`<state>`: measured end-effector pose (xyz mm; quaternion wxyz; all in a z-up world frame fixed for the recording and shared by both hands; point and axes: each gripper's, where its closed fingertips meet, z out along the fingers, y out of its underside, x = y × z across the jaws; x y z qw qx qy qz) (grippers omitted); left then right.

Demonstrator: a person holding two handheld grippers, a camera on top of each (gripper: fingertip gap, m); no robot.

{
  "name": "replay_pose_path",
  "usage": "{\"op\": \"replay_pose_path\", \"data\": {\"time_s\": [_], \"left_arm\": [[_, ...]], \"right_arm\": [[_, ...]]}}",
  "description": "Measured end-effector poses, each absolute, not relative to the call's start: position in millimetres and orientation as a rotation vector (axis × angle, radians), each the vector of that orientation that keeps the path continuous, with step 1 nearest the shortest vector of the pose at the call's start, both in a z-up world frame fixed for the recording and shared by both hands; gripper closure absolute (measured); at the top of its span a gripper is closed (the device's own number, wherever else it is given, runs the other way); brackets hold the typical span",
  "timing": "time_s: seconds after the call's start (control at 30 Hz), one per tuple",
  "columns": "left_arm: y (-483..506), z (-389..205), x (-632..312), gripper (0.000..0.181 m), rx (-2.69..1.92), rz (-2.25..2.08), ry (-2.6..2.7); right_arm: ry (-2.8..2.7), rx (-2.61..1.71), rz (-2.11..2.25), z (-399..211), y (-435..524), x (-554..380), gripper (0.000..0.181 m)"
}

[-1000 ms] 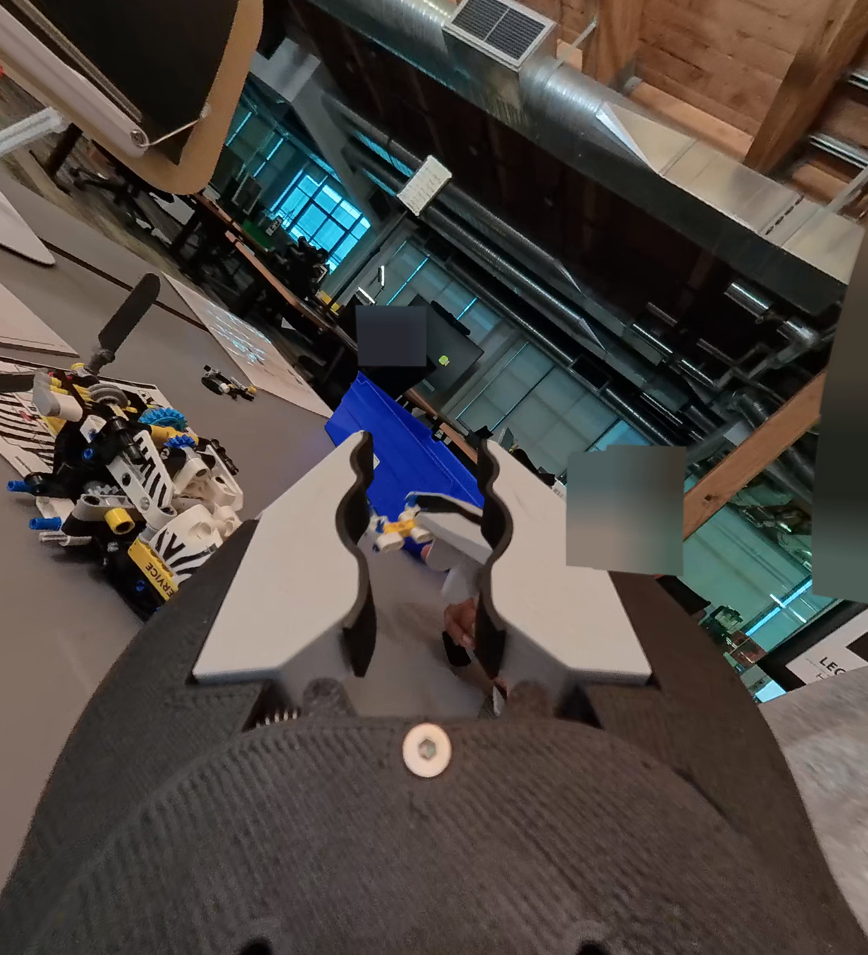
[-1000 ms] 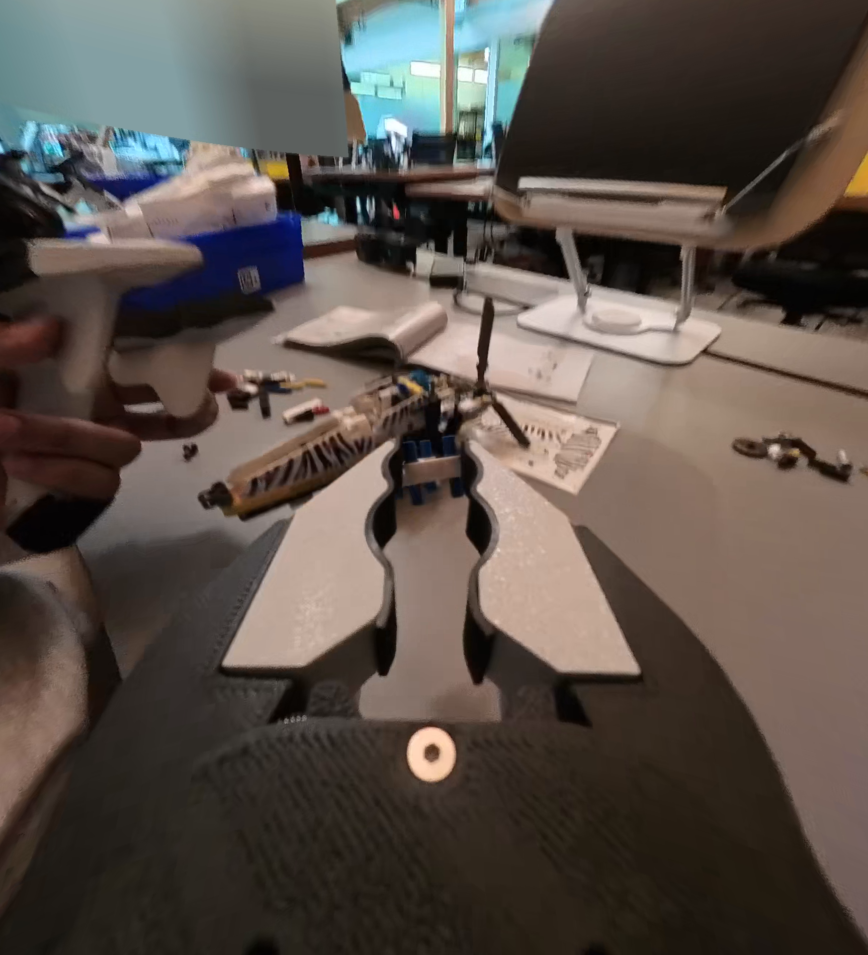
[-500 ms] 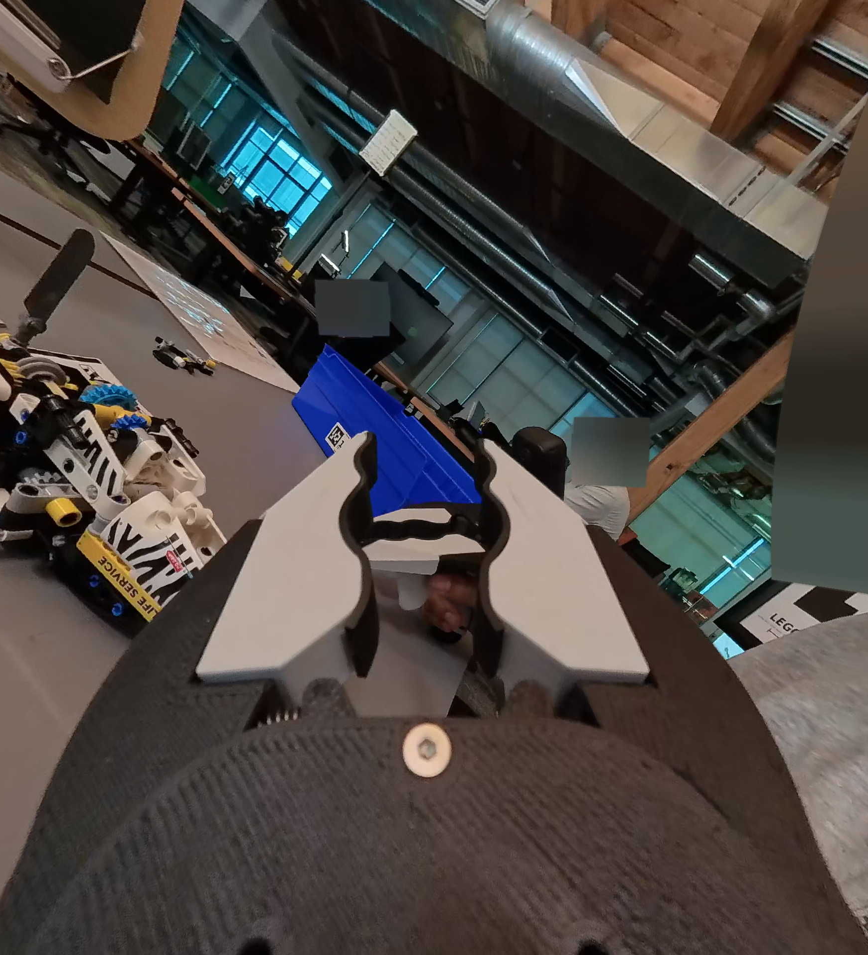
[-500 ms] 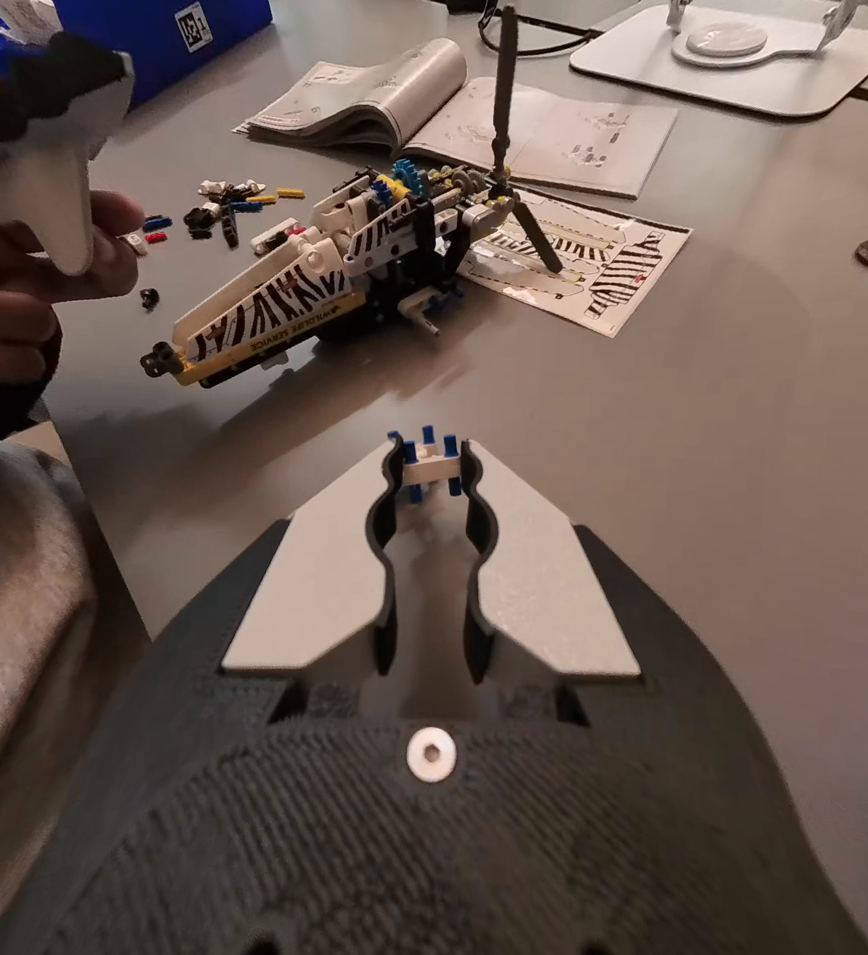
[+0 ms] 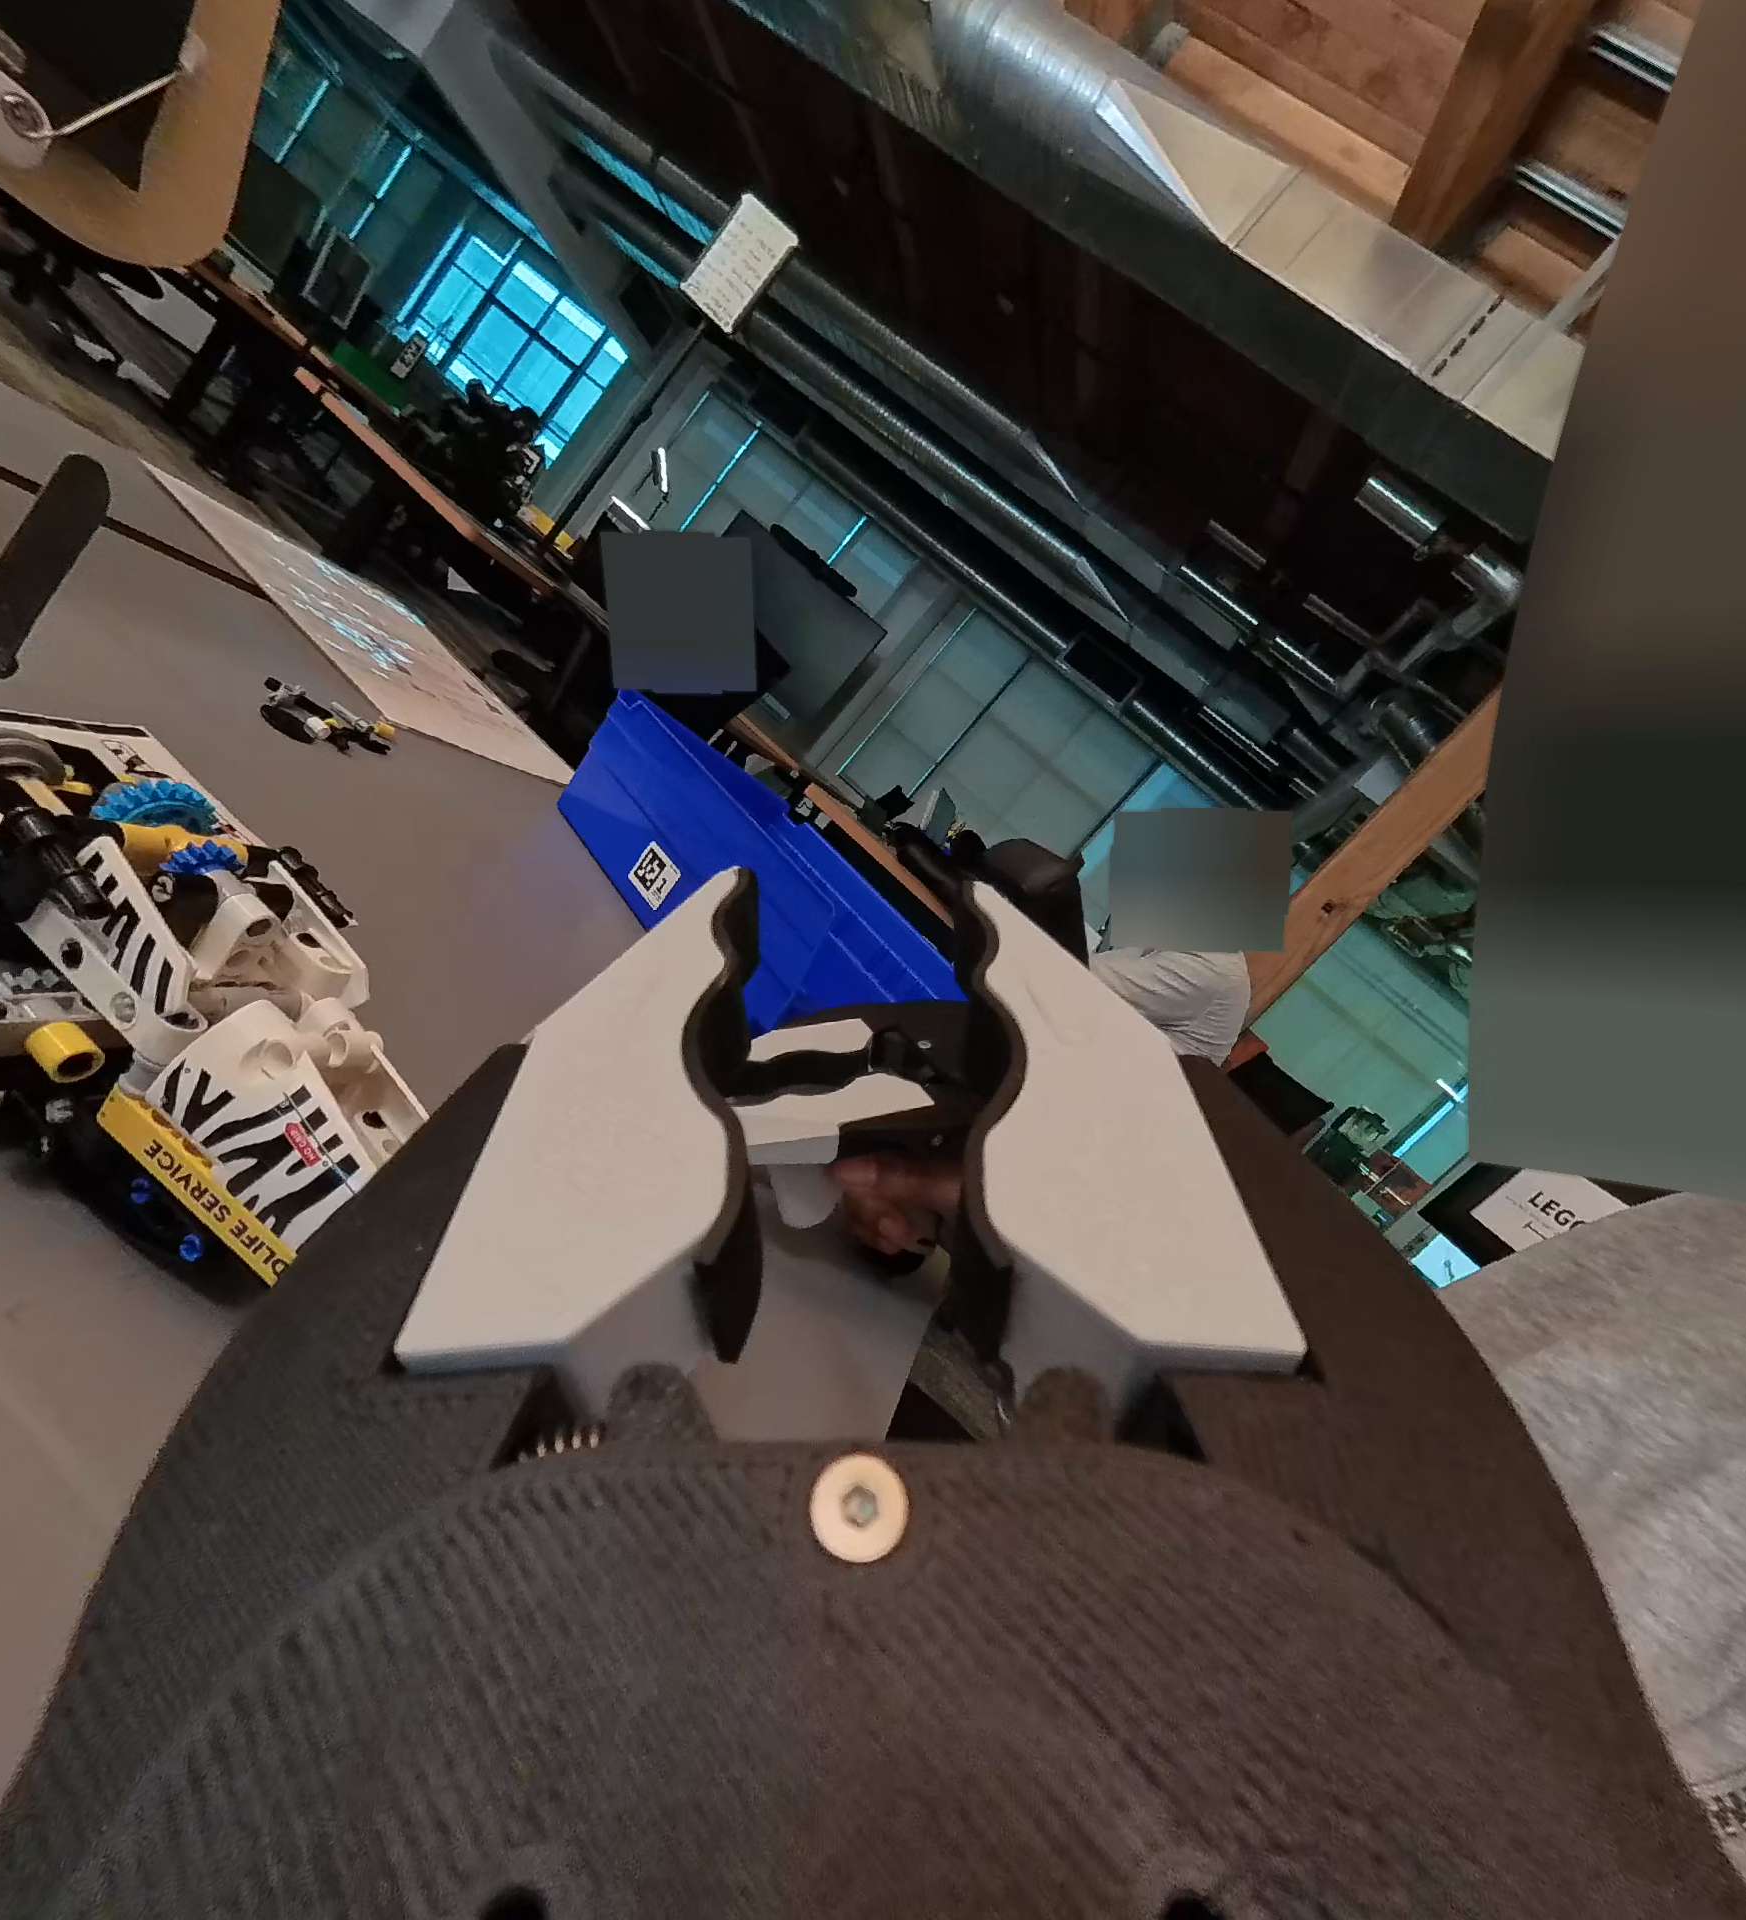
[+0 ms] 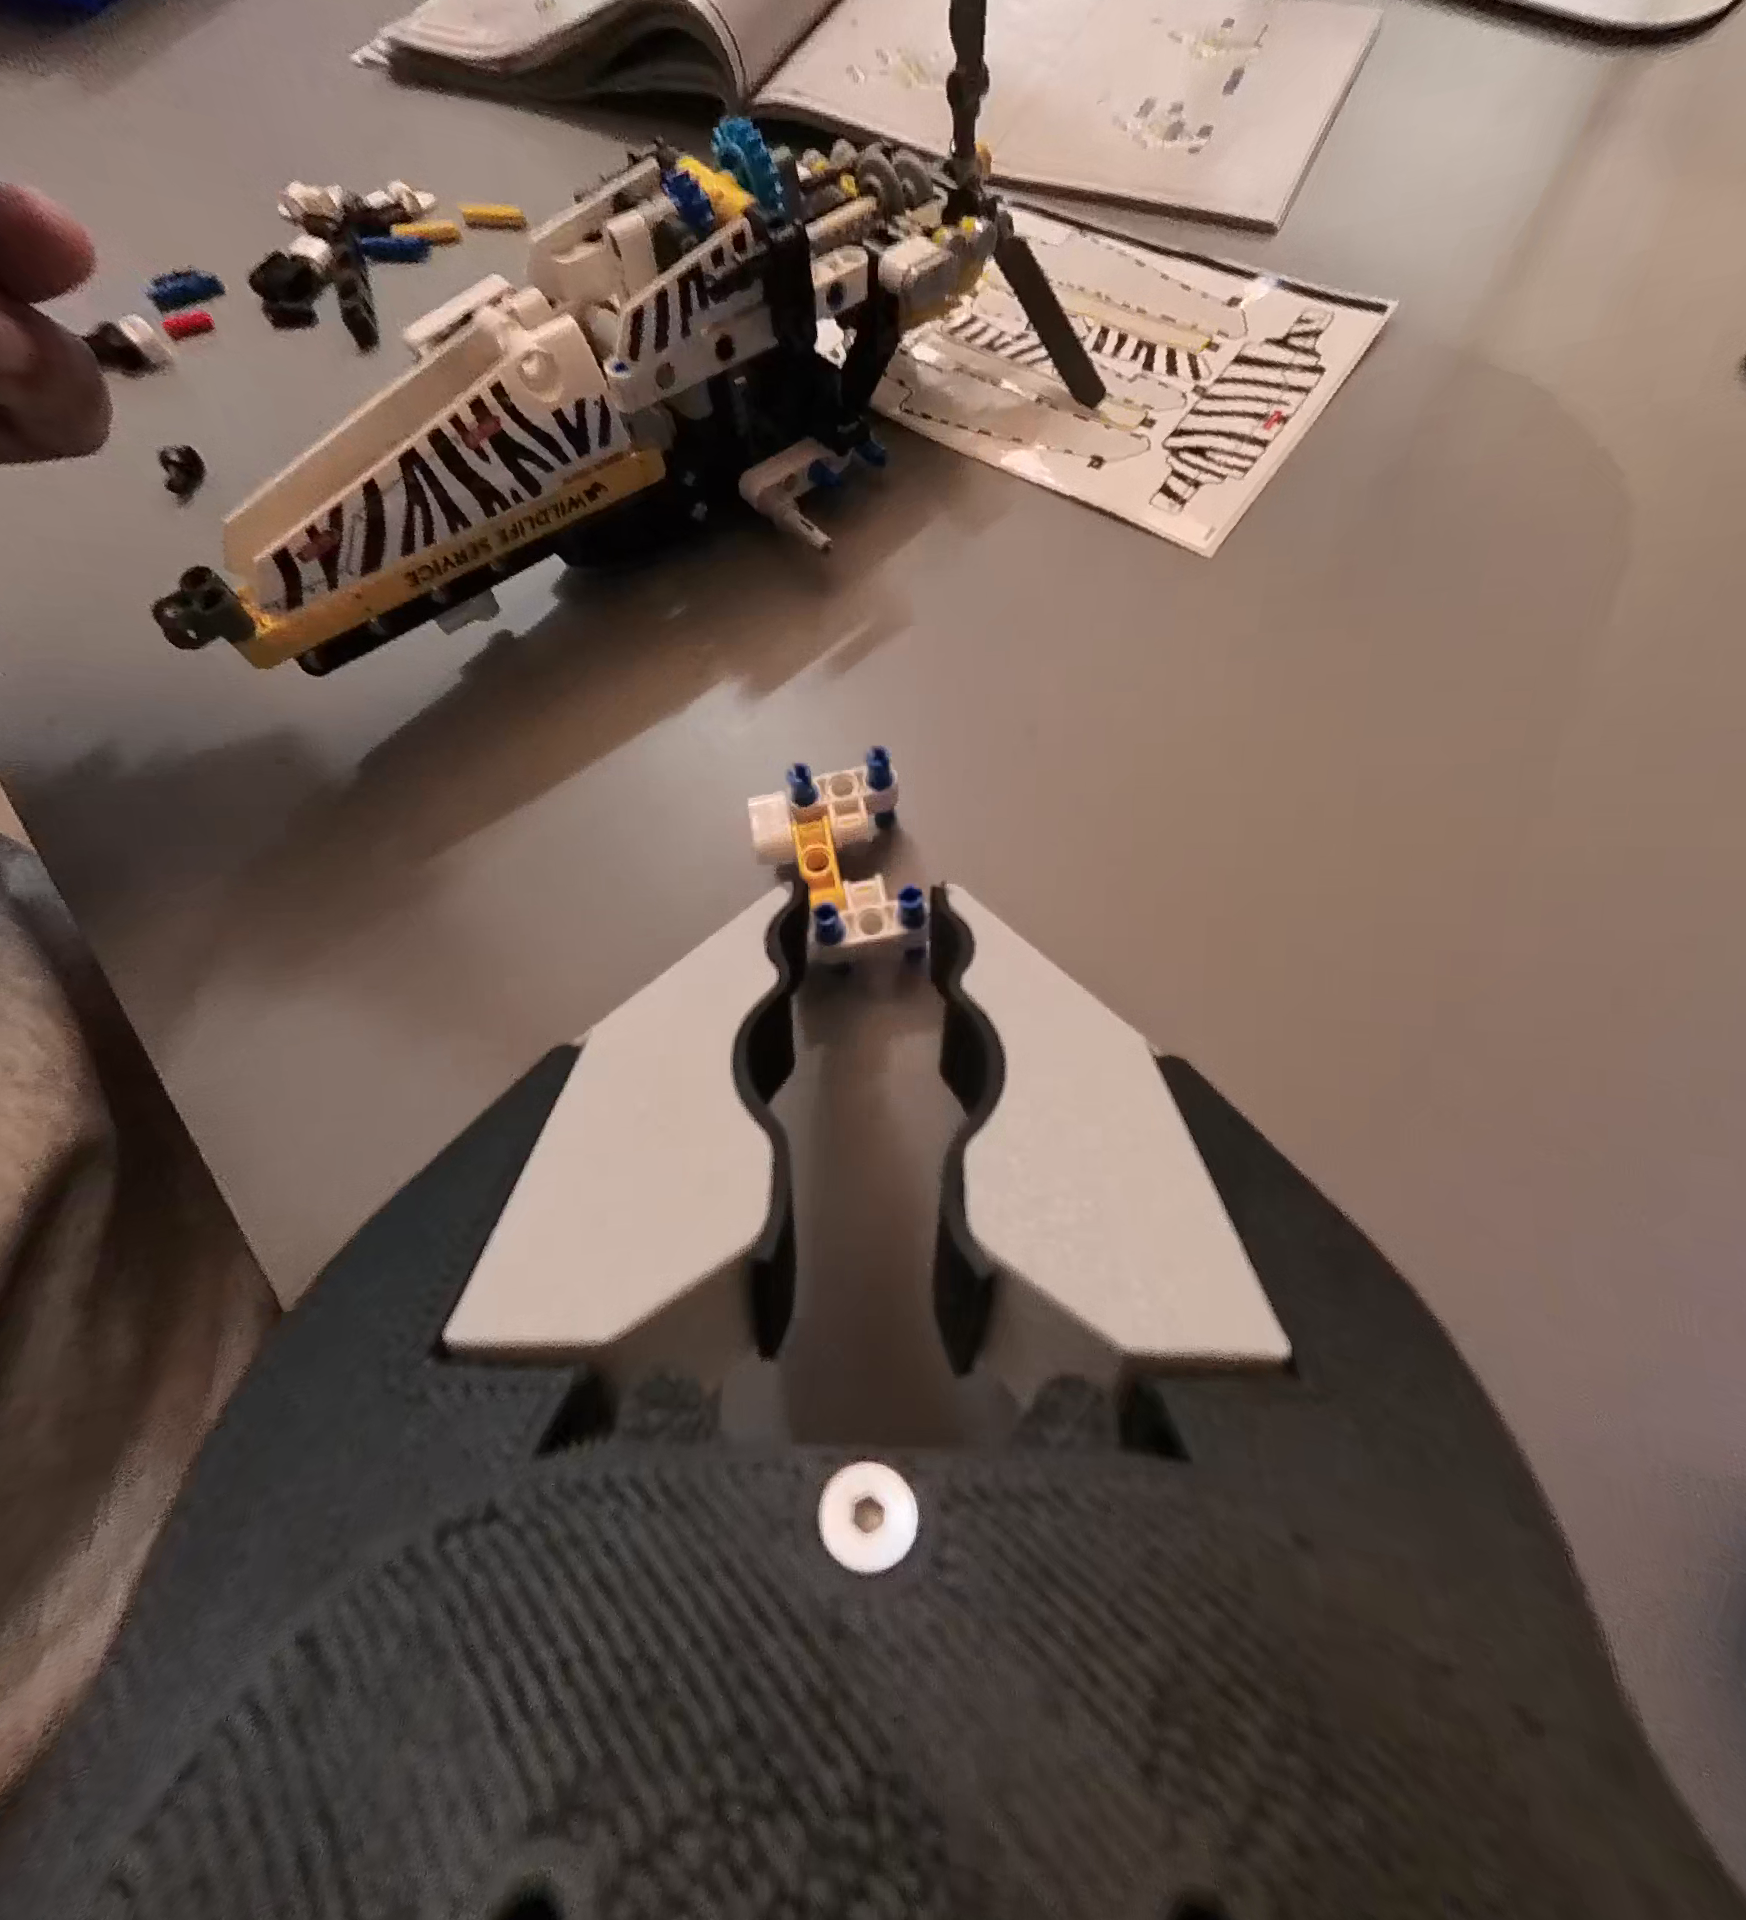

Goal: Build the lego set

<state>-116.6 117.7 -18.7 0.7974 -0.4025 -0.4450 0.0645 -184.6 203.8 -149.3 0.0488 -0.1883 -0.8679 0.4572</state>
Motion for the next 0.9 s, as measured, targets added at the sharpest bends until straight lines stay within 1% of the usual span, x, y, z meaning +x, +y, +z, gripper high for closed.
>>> {"op": "replay_pose_path", "data": {"time_s": [0.03, 0.33, 0.47, 0.57, 0.63, 0.73, 0.8, 0.83, 0.9], "left_arm": [[117.6, -18.7, -116.6, 0.145, -0.865, 0.141, -0.956], [116.3, -17.6, -117.7, 0.146, -0.877, 0.172, -0.956], [108.1, -18.6, -121.4, 0.147, -0.893, 0.201, -0.989], [90.8, -27.0, -128.7, 0.164, -0.989, 0.242, -1.072], [65.1, -33.5, -138.9, 0.163, -1.052, 0.323, -1.166], [21.5, -47.6, -161.1, 0.17, -1.24, 0.498, -1.317], [0.1, -61.6, -180.4, 0.165, -1.435, 0.565, -1.389], [-8.7, -65.9, -192.2, 0.156, -1.514, 0.58, -1.42], [-23.3, -68.1, -223.6, 0.131, -1.593, 0.614, -1.454]], "right_arm": [[-2.652, -0.57, 1.386, -150.2, 204.6, -184.3, 0.159], [-2.521, -0.626, 1.531, -130.3, 218.4, -193.8, 0.155], [-2.366, -0.644, 1.593, -112.8, 226.6, -206.0, 0.156], [-2.08, -0.638, 1.724, -78.5, 233.6, -217.9, 0.164], [-1.9, -0.615, 1.798, -59.3, 239.3, -221.0, 0.168], [-1.768, -0.54, 1.784, -50.8, 244.8, -223.0, 0.172], [-1.68, -0.504, 1.747, -47.9, 250.3, -227.1, 0.177], [-1.63, -0.484, 1.752, -43.2, 252.4, -227.2, 0.177], [-1.587, -0.47, 1.76, -39.9, 255.4, -226.7, 0.173]]}}
